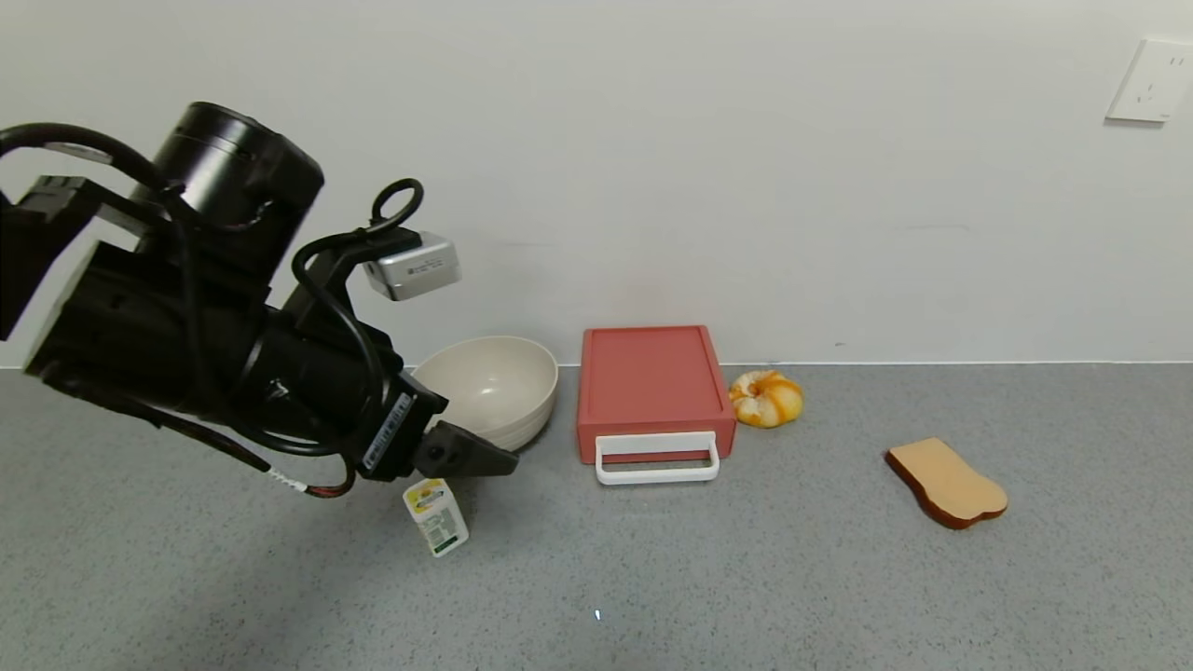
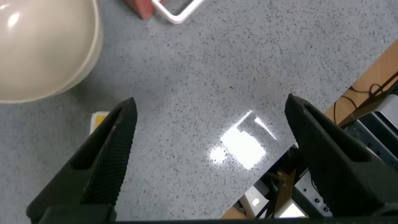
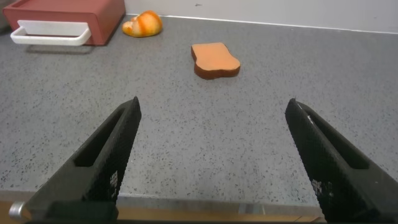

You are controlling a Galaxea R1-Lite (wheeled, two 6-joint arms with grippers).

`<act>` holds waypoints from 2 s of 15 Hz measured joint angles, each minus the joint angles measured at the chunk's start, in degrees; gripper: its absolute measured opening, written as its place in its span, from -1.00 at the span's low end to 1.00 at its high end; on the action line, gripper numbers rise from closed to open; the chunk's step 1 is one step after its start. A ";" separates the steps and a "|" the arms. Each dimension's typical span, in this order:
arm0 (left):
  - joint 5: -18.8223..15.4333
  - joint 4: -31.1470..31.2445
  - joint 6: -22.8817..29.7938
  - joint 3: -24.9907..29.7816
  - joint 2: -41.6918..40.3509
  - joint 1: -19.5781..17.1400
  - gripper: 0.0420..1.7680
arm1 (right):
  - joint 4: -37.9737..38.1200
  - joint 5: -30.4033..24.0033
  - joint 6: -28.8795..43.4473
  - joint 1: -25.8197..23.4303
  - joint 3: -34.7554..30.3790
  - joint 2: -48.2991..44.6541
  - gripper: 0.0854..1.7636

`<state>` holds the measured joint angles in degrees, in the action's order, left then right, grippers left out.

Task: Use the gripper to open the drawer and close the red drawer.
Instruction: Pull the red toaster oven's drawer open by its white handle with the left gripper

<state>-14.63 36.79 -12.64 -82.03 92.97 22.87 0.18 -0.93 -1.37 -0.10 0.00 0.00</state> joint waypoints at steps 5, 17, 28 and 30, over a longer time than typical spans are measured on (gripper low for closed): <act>0.35 -0.46 3.63 -3.41 4.72 3.23 0.94 | -0.02 0.00 -0.01 0.00 0.00 0.00 0.94; 2.21 -2.73 4.13 -4.30 7.53 4.46 -0.92 | 0.00 -0.01 0.00 0.00 0.00 0.00 0.94; 2.26 -2.69 4.27 -5.16 8.06 4.47 -0.92 | 0.00 -0.01 -0.01 0.00 0.00 0.00 0.94; 2.29 -2.67 4.30 -5.78 8.83 4.69 -0.92 | 0.00 0.00 -0.01 0.00 0.00 0.00 0.94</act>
<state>-12.34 34.12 -8.34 -87.81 101.79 27.56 0.18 -0.93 -1.38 -0.10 0.00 0.00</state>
